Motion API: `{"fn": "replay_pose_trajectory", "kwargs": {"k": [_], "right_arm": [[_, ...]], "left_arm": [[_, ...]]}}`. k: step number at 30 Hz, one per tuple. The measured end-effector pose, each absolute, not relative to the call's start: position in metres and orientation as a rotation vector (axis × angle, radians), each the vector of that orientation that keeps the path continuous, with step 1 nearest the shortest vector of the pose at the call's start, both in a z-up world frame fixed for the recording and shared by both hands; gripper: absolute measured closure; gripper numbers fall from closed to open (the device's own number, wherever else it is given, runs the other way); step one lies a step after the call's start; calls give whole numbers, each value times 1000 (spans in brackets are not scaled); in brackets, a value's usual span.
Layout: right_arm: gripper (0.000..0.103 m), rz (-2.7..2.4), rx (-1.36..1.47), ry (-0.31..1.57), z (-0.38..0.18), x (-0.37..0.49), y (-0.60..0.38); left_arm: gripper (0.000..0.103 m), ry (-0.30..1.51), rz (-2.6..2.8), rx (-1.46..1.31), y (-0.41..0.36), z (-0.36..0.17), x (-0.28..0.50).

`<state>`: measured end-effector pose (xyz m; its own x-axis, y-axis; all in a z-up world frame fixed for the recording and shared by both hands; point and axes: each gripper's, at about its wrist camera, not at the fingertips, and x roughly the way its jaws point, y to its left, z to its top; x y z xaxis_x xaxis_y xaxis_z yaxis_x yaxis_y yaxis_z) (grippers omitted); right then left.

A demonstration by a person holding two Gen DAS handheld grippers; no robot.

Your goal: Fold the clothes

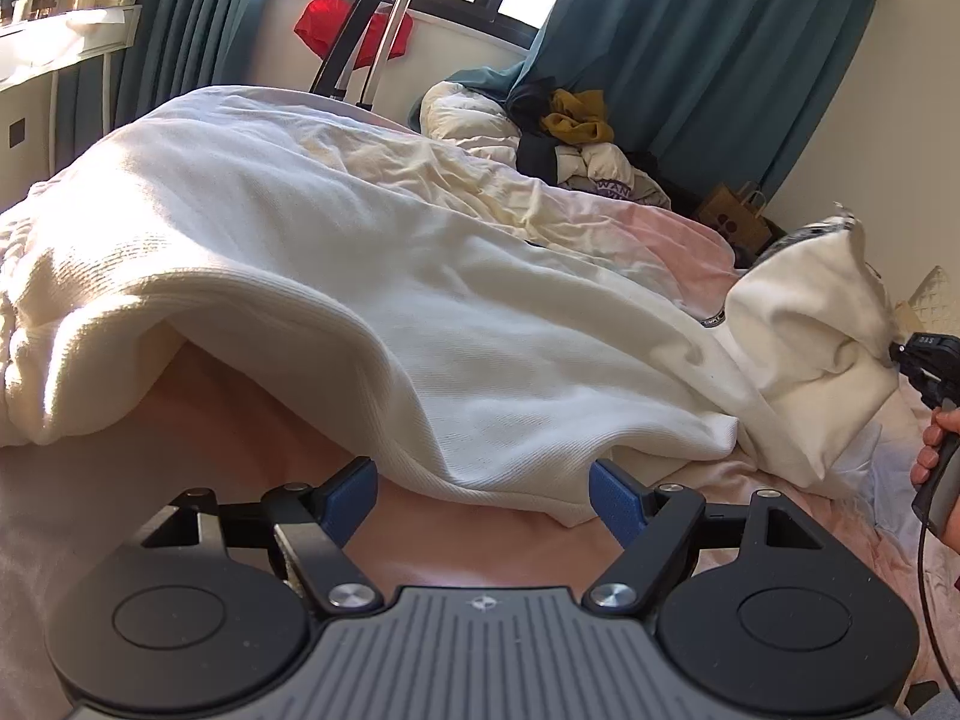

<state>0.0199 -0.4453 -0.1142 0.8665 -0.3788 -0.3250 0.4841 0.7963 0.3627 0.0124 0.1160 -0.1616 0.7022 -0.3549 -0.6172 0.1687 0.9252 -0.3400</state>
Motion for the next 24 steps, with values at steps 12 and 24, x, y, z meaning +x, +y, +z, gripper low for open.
{"fn": "replay_pose_trajectory", "kwargs": {"k": [12, 24], "right_arm": [[86, -653, 765, 362, -205, 1, -527], [26, -439, 392, 356, -111, -48, -409]], "left_arm": [[24, 747, -285, -278, 113, -168, 26], [24, 664, -309, -309, 123, -144, 5]]}}
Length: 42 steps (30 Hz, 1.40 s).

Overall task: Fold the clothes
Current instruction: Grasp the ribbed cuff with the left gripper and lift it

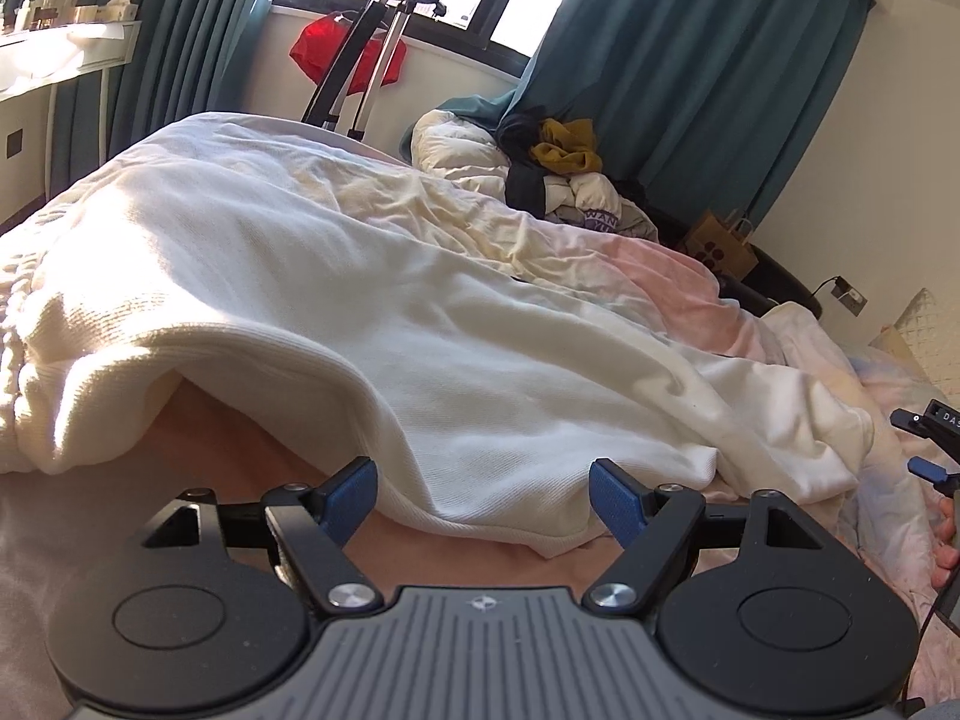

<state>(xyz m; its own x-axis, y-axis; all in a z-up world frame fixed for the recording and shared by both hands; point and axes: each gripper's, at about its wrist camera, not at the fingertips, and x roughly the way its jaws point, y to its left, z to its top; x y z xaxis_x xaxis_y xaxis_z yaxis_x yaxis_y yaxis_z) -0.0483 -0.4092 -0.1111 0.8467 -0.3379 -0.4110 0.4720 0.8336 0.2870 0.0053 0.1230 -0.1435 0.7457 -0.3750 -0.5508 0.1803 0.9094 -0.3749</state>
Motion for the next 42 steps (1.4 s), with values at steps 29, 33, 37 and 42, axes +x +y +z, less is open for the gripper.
{"fn": "replay_pose_trajectory", "kwargs": {"k": [29, 33, 37, 42], "right_arm": [[18, 73, 427, 745, -153, -39, -279], [18, 127, 473, 769, -157, -37, -277], [18, 156, 490, 818, -168, -26, -274], [18, 135, 571, 901, -188, -18, -283]], "left_arm": [[24, 645, -293, -1130, 338, -108, 13], [20, 579, -227, -1182, 368, -111, 24], [20, 634, -109, -1184, 397, -131, 71], [28, 738, -62, -1158, 425, -162, 127]]}}
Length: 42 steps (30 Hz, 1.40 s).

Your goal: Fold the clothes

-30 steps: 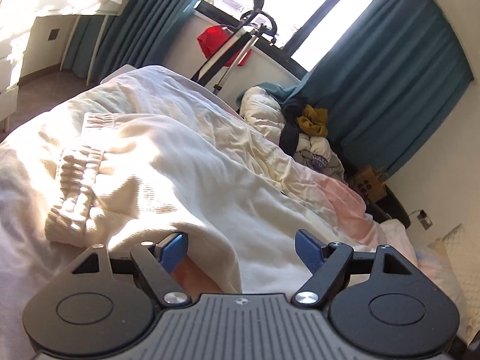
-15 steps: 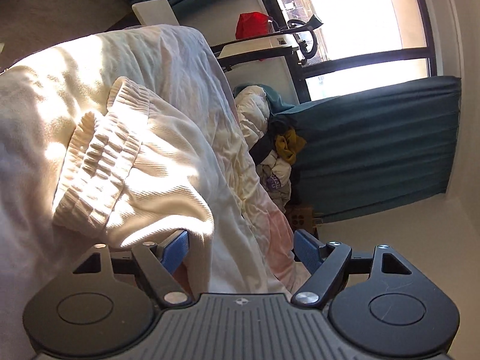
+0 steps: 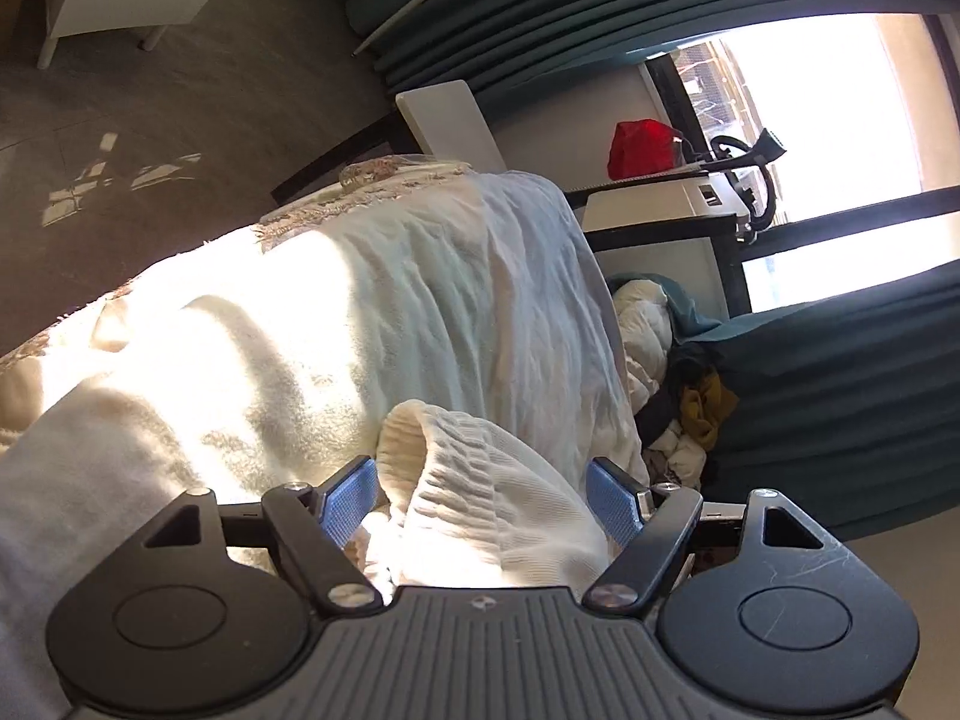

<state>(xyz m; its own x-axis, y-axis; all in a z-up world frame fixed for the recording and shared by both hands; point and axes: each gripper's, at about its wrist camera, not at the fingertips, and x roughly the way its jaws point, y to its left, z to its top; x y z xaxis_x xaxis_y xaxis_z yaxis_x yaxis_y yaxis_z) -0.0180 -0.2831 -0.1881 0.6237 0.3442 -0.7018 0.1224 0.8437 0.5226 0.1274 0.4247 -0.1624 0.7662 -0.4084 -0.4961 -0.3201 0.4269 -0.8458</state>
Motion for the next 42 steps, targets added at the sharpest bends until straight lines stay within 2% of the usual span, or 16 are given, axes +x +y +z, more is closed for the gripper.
{"fn": "replay_pose_trajectory", "kwargs": {"k": [2, 8, 9, 10, 11, 13, 15, 18, 23, 27, 30, 37, 40, 42], "right_arm": [[18, 134, 618, 909, -191, -17, -287], [18, 138, 597, 932, -197, -15, -283], [18, 137, 597, 938, -198, -14, -283], [18, 137, 597, 943, -200, -14, -283], [18, 136, 596, 942, -200, -13, -284], [18, 131, 592, 937, -200, -13, -285], [18, 122, 579, 927, -199, -12, -285], [18, 106, 545, 909, -197, -13, -285], [18, 117, 505, 842, -183, -20, -283], [18, 127, 492, 783, -167, -35, -286], [18, 147, 507, 740, -155, -48, -291], [18, 130, 507, 722, -145, -64, -296], [18, 114, 536, 756, -151, -63, -302], [18, 103, 565, 776, -155, -63, -306]], "left_arm": [[39, 766, -83, -1176, 428, -168, 142], [42, 777, -181, -1154, 410, -178, 194], [58, 793, -151, -1129, 404, -182, 203], [69, 800, -112, -1108, 399, -185, 209], [85, 802, -91, -1095, 396, -186, 212], [93, 776, -108, -1071, 389, -176, 209], [94, 721, -144, -1028, 383, -156, 192], [95, 669, -214, -947, 373, -119, 156], [95, 557, -402, -835, 341, -65, 53], [95, 546, -521, -803, 311, -66, -37], [94, 623, -516, -849, 297, -90, -87], [85, 885, -404, -965, 287, -129, -111], [75, 926, -357, -993, 289, -133, -110], [47, 916, -339, -1009, 294, -132, -111]]}}
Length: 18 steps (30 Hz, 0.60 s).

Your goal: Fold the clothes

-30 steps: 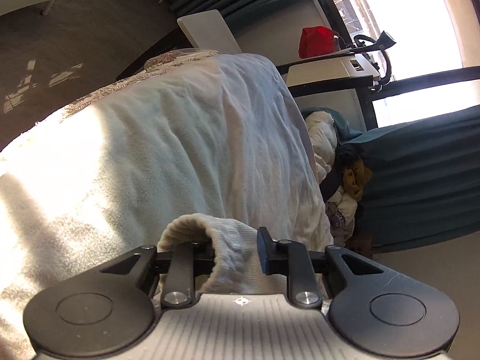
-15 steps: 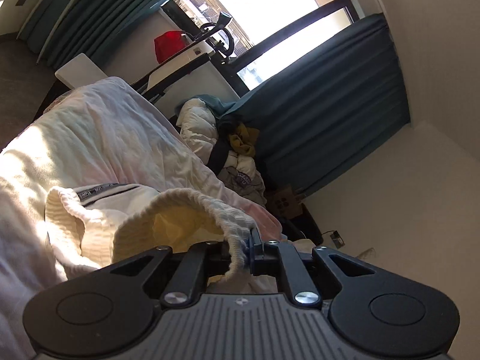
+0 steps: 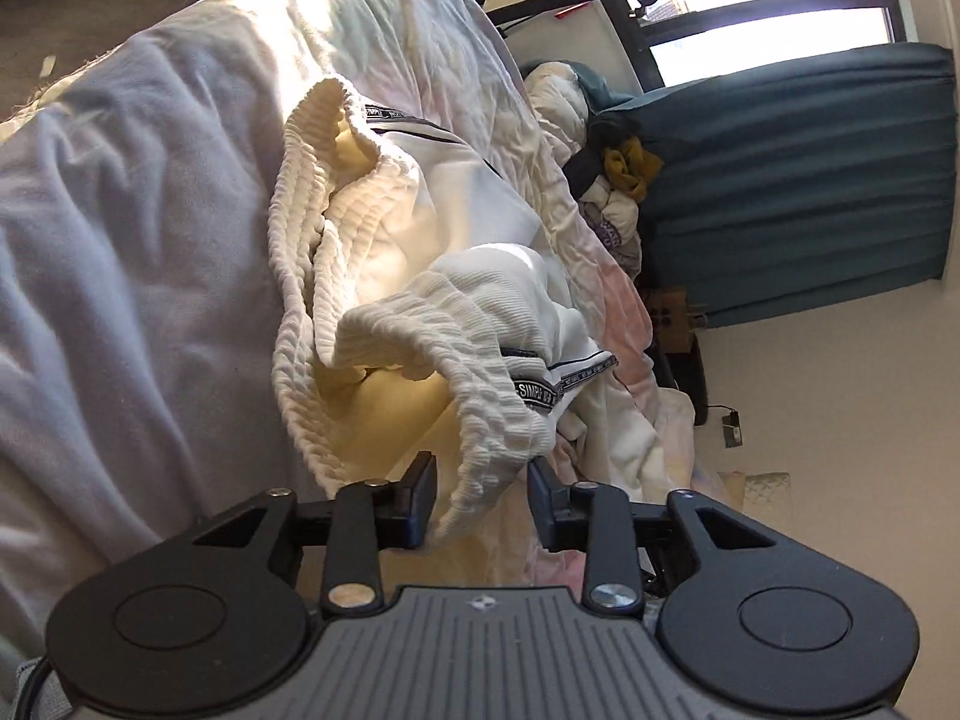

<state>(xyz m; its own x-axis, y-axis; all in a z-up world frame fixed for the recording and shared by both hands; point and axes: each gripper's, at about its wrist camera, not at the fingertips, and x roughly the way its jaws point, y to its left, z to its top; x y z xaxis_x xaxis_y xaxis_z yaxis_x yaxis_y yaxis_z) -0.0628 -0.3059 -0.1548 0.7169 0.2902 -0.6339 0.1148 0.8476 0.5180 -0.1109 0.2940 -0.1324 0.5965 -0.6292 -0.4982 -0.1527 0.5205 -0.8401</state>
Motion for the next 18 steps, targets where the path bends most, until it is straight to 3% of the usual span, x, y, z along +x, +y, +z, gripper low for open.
{"fn": "replay_pose_trajectory", "kwargs": {"k": [8, 18], "right_arm": [[18, 134, 601, 796, -160, -61, -305], [18, 113, 583, 847, -173, -45, -304]], "left_arm": [[29, 705, -294, -1018, 335, -108, -95], [35, 767, -75, -1169, 372, -179, 53]]}}
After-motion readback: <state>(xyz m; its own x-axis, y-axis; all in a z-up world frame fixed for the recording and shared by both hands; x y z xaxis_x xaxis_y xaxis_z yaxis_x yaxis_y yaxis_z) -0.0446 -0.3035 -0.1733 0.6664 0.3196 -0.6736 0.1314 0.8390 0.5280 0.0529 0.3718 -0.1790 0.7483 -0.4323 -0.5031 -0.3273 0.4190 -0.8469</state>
